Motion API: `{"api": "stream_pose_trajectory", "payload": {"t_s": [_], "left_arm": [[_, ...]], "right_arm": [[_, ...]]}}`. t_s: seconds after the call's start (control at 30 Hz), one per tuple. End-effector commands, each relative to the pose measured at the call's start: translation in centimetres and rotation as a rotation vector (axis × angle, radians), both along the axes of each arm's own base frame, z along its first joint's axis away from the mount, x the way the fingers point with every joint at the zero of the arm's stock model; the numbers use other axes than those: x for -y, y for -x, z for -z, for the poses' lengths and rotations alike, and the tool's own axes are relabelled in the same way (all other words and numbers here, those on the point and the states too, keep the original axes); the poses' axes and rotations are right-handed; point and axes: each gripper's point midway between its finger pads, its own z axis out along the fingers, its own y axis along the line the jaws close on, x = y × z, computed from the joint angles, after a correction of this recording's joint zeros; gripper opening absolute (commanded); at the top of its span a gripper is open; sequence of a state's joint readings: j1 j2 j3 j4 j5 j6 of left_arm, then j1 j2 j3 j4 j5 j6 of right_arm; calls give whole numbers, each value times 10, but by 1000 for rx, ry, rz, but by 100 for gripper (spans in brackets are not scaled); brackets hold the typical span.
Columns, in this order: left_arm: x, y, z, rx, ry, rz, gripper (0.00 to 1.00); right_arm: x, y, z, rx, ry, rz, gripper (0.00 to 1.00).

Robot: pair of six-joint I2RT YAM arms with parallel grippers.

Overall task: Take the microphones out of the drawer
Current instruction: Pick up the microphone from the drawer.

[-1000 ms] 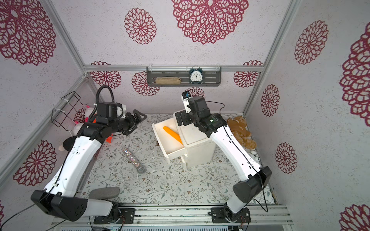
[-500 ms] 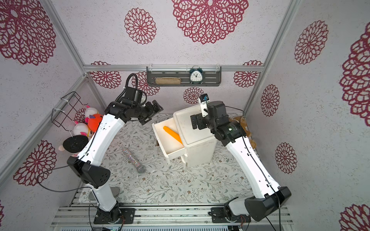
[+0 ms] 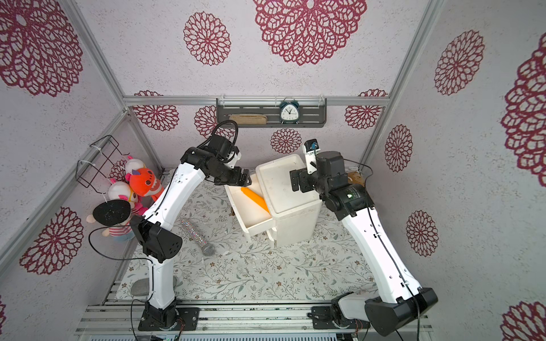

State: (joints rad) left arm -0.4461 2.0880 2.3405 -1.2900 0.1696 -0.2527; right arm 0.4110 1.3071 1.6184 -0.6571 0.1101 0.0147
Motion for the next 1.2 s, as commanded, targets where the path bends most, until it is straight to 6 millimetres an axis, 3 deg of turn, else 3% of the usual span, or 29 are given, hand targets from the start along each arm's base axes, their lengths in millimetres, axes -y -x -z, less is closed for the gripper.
{"api": "stream_pose_trajectory", "payload": {"t_s": [0.0,0.13,0.3,0.87,1.17], "left_arm": [[0,15,1,66,-146,220,98],[9,24,9,119,-232,388,99],[25,31,6,166,-206,548,97],[60,30,17,380,-188,908,92],[79,40,44,331,-201,1035,92]], "right_arm": [[8,0,-7,19,13,13,99],[10,-4,-3,7,18,18,99],[13,-5,1,-8,25,22,99],[18,-16,10,-43,39,25,99],[28,-19,11,-52,39,40,99]]}}
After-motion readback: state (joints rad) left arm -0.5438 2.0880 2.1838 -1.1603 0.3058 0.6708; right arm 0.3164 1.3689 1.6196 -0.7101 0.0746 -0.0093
